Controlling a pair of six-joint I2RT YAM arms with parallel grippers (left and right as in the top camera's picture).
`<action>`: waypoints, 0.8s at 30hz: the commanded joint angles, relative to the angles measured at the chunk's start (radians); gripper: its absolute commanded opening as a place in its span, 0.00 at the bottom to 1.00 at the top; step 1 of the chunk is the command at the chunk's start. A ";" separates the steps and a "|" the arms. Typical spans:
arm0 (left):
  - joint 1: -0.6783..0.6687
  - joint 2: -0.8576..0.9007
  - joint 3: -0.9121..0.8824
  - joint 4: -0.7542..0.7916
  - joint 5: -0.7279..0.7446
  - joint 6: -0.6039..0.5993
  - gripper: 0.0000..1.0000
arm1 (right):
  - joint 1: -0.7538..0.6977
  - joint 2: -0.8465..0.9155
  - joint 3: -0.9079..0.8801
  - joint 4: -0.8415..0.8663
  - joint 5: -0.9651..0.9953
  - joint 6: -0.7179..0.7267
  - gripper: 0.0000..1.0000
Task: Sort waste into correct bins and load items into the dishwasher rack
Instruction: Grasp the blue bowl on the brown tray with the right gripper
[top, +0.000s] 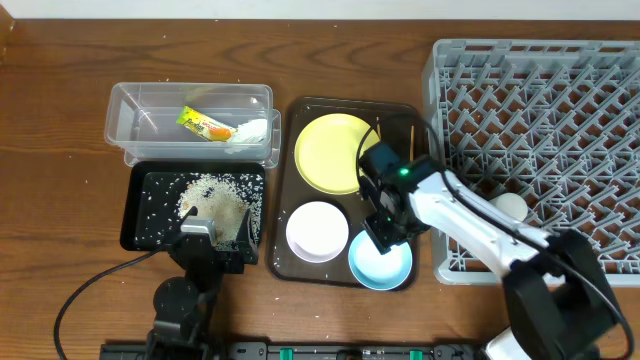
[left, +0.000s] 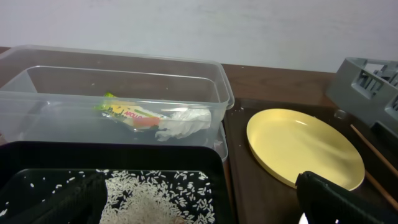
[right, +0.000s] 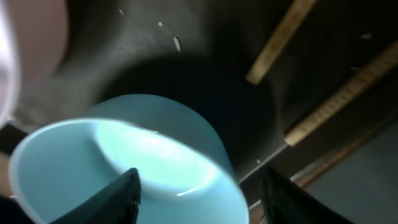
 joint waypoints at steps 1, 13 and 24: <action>0.004 -0.007 -0.027 -0.007 -0.002 0.010 1.00 | -0.009 0.037 -0.003 0.017 0.000 -0.027 0.43; 0.004 -0.007 -0.027 -0.007 -0.002 0.010 1.00 | -0.067 -0.169 0.013 -0.025 0.169 0.008 0.01; 0.004 -0.007 -0.027 -0.007 -0.002 0.010 0.99 | -0.123 -0.617 0.048 0.098 1.068 0.485 0.01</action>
